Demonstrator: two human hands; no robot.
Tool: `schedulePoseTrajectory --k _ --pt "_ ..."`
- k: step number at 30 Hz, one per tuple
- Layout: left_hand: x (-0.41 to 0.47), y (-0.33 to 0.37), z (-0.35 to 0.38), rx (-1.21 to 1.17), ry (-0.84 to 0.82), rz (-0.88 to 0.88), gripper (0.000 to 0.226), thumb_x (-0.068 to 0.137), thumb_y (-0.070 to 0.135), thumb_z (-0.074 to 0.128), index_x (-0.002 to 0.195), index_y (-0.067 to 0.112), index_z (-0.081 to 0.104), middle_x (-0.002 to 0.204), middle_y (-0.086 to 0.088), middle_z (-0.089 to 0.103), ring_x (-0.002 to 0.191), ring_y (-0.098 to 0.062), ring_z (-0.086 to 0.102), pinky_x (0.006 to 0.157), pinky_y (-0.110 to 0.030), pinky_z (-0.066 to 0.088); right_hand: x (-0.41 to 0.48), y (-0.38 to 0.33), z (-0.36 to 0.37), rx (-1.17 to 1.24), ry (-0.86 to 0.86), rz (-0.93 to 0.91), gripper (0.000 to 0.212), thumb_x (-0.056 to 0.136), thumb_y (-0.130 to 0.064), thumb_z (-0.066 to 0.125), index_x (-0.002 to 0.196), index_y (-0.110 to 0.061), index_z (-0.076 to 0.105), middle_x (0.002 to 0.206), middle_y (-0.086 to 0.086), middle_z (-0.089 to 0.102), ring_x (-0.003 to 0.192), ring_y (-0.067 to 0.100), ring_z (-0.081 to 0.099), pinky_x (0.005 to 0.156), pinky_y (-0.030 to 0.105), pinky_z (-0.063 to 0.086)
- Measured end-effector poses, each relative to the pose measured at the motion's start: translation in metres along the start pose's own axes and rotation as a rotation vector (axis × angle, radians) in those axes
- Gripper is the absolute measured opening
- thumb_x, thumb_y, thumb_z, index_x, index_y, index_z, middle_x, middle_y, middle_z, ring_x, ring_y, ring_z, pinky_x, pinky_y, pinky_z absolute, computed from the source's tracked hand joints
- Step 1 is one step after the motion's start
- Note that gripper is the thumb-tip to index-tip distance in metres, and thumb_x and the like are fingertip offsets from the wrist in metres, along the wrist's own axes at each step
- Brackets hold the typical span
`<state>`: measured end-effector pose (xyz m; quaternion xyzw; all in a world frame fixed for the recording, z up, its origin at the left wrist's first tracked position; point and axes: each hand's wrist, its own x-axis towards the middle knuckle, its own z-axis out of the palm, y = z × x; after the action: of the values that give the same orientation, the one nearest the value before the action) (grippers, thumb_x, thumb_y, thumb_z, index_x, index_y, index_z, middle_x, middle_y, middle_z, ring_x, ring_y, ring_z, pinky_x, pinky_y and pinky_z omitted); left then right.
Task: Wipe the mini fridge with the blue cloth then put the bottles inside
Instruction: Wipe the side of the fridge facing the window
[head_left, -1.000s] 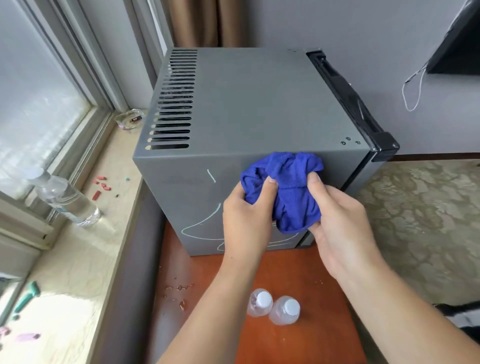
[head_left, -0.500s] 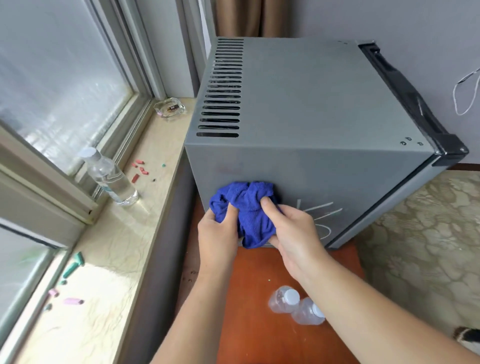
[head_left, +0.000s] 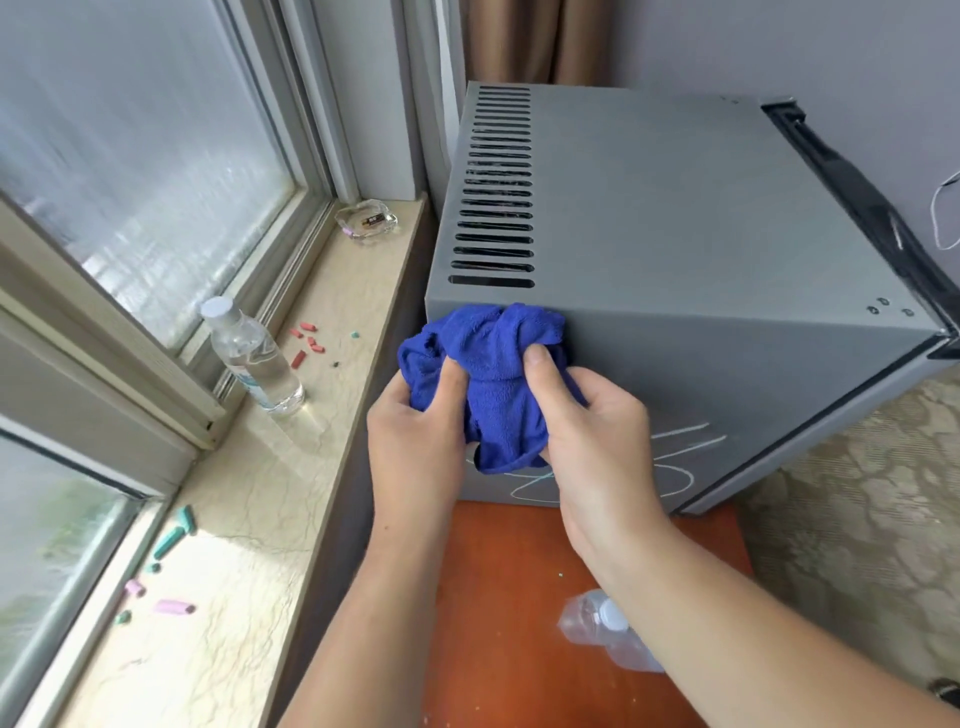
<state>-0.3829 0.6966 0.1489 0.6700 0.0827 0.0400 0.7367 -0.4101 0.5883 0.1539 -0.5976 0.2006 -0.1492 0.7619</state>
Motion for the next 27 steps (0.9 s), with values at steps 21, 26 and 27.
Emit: schedulePoseTrajectory --k 21,26,27 --pt "-0.038 -0.071 0.086 -0.028 -0.178 -0.249 0.049 0.094 0.028 0.070 0.060 0.022 0.034 0.059 0.005 0.032 0.061 -0.015 0.027 0.052 -0.026 0.030 0.016 0.015 -0.115 -0.199 0.159 -0.006 0.049 0.090 -0.037 0.076 0.064 -0.004 0.050 0.062 0.003 0.039 0.067 0.020 0.033 0.062 0.039 0.029" --pt "-0.051 -0.069 0.122 -0.143 -0.300 -0.312 0.047 0.087 0.035 0.077 0.066 0.006 0.046 0.068 -0.003 0.041 0.070 -0.017 0.034 0.063 -0.031 0.036 0.027 0.017 -0.159 -0.127 0.228 0.017 0.044 0.091 -0.042 0.072 0.078 0.000 0.065 0.072 0.009 0.058 0.074 0.018 0.048 0.069 0.038 0.039" --pt "-0.053 -0.075 0.130 -0.128 -0.318 -0.342 0.051 0.084 0.038 0.079 0.071 0.000 0.048 0.069 -0.004 0.042 0.071 -0.018 0.035 0.065 -0.033 0.038 0.030 0.023 -0.169 -0.114 0.265 0.043 0.041 0.094 -0.039 0.071 0.075 -0.003 0.066 0.071 0.007 0.059 0.073 0.018 0.048 0.069 0.036 0.040"
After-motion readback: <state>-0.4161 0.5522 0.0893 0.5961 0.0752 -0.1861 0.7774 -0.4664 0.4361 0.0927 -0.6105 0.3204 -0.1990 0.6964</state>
